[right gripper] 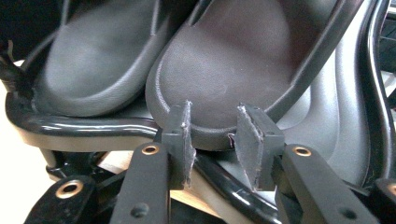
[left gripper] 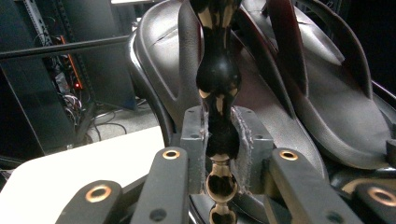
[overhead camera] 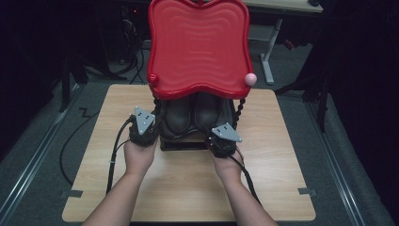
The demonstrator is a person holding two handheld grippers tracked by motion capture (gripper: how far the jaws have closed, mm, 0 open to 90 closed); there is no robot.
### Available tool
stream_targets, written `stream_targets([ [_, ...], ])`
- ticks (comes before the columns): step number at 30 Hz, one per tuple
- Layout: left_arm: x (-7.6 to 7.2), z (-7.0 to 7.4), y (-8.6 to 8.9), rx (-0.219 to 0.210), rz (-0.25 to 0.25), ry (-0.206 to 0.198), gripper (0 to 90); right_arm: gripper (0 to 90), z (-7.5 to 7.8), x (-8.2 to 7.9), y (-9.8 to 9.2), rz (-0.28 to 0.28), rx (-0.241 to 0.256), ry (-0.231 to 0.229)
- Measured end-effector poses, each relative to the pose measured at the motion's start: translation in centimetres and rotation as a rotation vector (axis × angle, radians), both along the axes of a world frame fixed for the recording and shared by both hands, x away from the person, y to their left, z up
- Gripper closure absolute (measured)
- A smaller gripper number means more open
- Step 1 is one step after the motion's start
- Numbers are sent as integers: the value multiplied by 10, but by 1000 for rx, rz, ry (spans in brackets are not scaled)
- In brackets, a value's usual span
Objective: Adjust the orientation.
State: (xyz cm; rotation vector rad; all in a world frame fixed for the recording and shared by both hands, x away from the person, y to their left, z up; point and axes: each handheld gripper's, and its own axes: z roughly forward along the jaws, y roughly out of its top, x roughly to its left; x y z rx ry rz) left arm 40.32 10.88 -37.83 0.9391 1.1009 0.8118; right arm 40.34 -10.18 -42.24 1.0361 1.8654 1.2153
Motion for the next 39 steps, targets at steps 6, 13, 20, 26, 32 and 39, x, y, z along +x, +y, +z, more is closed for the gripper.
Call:
stream_targets([
  [6,-1,0,0,-12,2,12,743,644,-2,6,-4,-19,-15,9],
  [13,-1,0,0,-4,-4,10,748,642,0,3,-3,-23,-3,-4],
  [20,-2,-1,0,-6,-5,3,748,637,7,-10,24,69,57,-24],
  [26,-2,-1,1,-7,-10,5,749,681,5,-6,59,114,67,-18],
  [32,-2,-1,2,-12,-18,12,750,765,2,0,89,135,26,21],
  [39,-2,-1,3,-13,-24,11,751,841,2,10,79,77,-24,8],
])
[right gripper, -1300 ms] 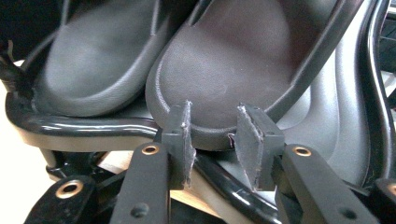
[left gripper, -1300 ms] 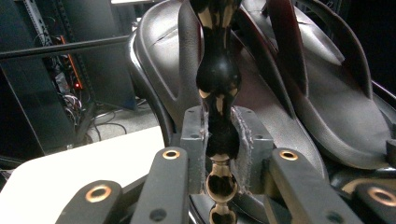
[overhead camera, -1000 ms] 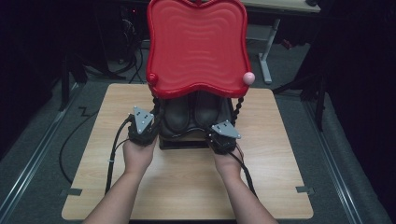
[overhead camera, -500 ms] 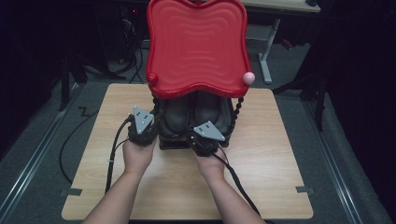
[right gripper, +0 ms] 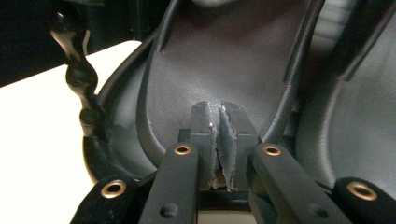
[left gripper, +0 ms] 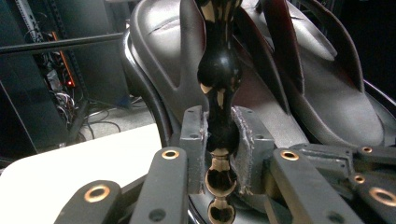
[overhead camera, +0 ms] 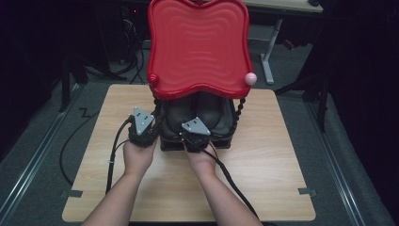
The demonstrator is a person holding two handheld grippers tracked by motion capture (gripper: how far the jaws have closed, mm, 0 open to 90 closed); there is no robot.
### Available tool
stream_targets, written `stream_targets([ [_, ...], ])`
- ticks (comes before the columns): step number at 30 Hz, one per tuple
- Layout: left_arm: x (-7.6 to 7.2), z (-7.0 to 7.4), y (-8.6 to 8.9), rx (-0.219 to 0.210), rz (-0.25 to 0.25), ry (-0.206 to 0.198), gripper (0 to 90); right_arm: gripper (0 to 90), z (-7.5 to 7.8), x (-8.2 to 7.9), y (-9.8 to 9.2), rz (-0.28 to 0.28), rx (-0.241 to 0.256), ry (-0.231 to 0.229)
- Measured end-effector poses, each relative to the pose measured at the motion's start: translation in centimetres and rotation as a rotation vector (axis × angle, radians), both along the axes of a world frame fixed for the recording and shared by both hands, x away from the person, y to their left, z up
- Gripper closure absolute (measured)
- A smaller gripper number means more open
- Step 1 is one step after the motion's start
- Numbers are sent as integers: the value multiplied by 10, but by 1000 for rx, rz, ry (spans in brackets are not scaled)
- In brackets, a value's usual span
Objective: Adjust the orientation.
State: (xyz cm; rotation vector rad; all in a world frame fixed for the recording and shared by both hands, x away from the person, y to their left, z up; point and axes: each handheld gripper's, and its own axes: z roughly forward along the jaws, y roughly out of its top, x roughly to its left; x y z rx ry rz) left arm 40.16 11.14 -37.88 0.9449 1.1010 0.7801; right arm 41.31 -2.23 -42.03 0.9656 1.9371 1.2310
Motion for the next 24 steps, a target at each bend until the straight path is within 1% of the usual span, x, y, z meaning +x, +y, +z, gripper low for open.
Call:
stream_targets([
  [1,0,0,0,0,-1,0,751,846,0,1,-1,-5,-13,-9],
  [8,2,1,-1,-4,-2,6,751,850,2,6,-6,-41,-22,-24],
  [9,2,1,-1,-5,-1,6,751,846,2,7,-7,-43,-6,-15],
  [10,2,1,-1,-4,-1,5,751,824,3,7,-8,-38,8,-5],
  [11,1,1,-1,-5,-1,5,751,793,3,6,-8,-32,10,-5],
  [13,1,1,-1,-8,-2,7,750,765,3,3,-10,0,34,3],
  [15,2,1,-1,-8,-1,5,750,753,4,-1,-11,14,47,-4],
  [16,2,1,-1,-9,-2,6,749,748,5,-5,-12,23,63,-4],
  [18,1,1,-1,-6,2,5,749,742,6,-7,-14,27,58,-15],
  [21,1,1,-1,-1,4,5,749,719,7,-10,-19,25,64,-16],
  [24,1,1,-1,-1,5,6,749,701,10,-11,-26,12,73,-23],
])
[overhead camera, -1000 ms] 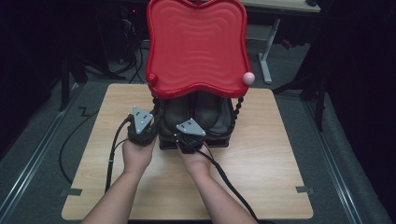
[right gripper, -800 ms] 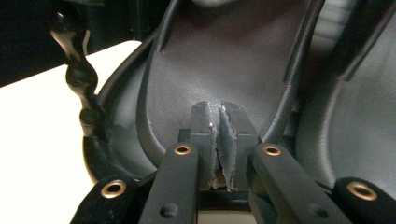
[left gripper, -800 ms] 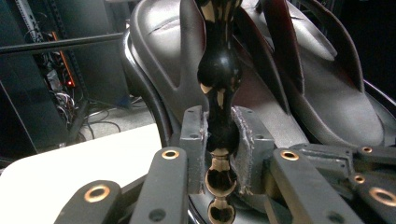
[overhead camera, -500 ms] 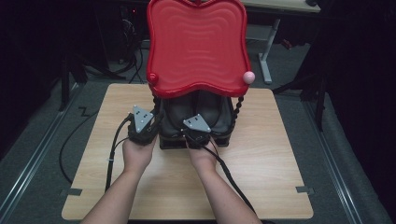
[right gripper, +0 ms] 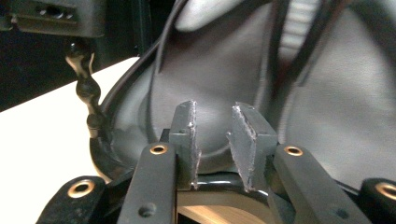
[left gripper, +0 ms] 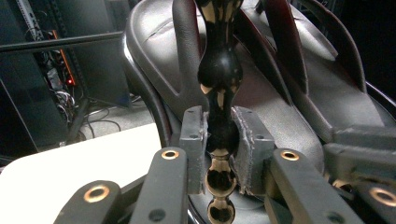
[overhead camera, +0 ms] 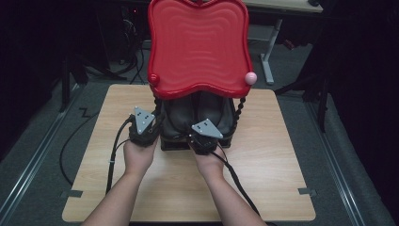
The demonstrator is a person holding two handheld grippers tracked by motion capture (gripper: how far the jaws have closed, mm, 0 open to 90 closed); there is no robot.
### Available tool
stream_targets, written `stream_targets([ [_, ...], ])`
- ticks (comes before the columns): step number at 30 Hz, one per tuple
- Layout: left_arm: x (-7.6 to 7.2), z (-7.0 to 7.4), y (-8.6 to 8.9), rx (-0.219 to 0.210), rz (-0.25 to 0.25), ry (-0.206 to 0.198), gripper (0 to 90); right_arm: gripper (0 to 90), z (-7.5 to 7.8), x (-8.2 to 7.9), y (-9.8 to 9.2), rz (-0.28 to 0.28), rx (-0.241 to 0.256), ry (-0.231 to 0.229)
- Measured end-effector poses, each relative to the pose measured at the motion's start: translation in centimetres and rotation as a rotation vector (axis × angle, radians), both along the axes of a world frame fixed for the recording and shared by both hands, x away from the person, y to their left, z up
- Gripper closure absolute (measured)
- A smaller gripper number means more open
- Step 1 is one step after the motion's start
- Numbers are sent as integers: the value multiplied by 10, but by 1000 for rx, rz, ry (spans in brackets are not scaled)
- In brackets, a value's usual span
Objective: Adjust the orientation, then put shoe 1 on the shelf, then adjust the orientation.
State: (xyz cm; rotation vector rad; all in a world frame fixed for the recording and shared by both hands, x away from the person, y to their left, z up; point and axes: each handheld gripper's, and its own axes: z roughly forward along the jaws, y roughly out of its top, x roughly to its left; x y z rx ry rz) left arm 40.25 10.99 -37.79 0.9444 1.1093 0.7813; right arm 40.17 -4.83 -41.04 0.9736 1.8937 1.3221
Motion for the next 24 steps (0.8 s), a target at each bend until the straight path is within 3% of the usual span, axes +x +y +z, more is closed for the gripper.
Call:
stream_targets([
  [6,-1,1,0,-16,-2,12,739,674,6,-7,-19,-17,26,-9],
  [10,-4,1,1,-31,-16,-3,601,655,9,-11,-30,-17,40,-20],
  [19,-12,0,12,-87,-10,12,475,628,12,-20,-54,-28,50,-25],
  [24,-30,-12,15,-72,-47,36,454,612,8,-28,-70,-28,41,-20],
])
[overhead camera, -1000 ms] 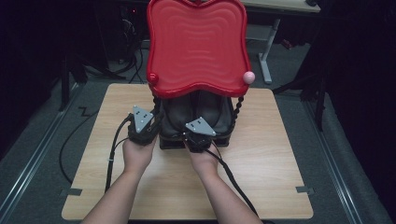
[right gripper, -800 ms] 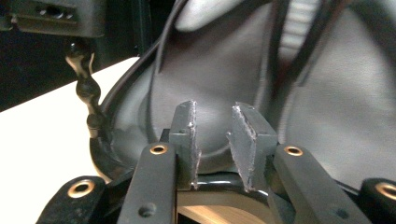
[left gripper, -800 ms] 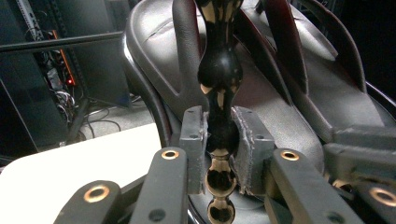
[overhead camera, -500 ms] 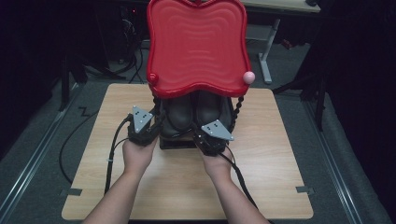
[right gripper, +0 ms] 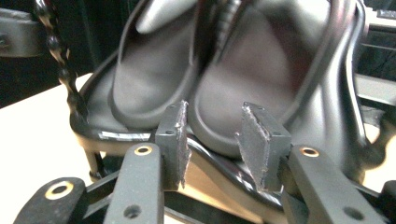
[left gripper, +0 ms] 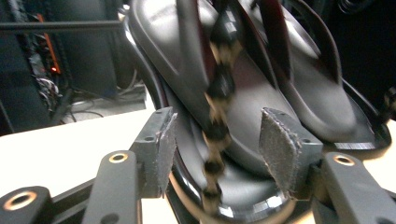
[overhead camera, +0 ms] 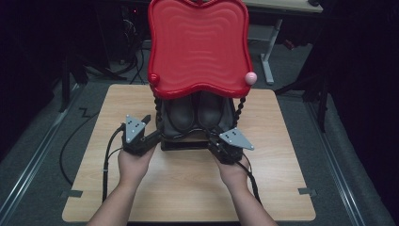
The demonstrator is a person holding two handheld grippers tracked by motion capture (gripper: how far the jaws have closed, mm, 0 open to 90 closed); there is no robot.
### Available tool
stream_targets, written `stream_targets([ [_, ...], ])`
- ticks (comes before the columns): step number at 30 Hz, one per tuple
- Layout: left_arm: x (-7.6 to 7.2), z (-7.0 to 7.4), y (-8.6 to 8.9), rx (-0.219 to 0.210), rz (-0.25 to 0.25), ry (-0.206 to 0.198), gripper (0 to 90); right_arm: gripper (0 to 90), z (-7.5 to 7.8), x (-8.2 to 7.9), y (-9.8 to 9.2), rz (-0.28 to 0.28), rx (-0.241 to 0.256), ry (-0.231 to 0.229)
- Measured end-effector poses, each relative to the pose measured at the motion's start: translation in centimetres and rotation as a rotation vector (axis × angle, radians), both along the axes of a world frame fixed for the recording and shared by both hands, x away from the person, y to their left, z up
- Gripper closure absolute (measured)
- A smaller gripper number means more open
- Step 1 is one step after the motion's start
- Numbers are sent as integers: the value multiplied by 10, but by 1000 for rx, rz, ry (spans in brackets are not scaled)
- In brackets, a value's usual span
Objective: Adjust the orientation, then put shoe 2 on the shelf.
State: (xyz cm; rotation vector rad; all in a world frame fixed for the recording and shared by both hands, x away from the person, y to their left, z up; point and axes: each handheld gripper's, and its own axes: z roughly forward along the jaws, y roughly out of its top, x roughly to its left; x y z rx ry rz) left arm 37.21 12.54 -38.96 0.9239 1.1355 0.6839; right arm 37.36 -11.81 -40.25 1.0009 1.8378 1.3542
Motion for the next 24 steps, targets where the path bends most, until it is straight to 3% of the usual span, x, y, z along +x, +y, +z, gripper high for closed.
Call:
stream_targets([
  [7,-27,-29,13,10,-48,89,424,537,-13,-15,-37,-25,-29,30],
  [13,-50,-66,42,87,-47,219,406,404,-35,-30,-81,-71,-58,95],
  [15,-59,-74,52,117,-38,246,402,379,-44,-37,-98,-92,-73,113],
  [18,-74,-84,66,126,-16,252,402,356,-55,-49,-124,-130,-71,164],
  [21,-89,-95,76,131,9,244,402,322,-63,-57,-139,-154,-88,173],
  [22,-91,-98,79,115,0,261,403,317,-66,-59,-143,-165,-92,168],
  [24,-89,-99,81,123,-4,282,399,300,-74,-62,-149,-181,-97,166],
])
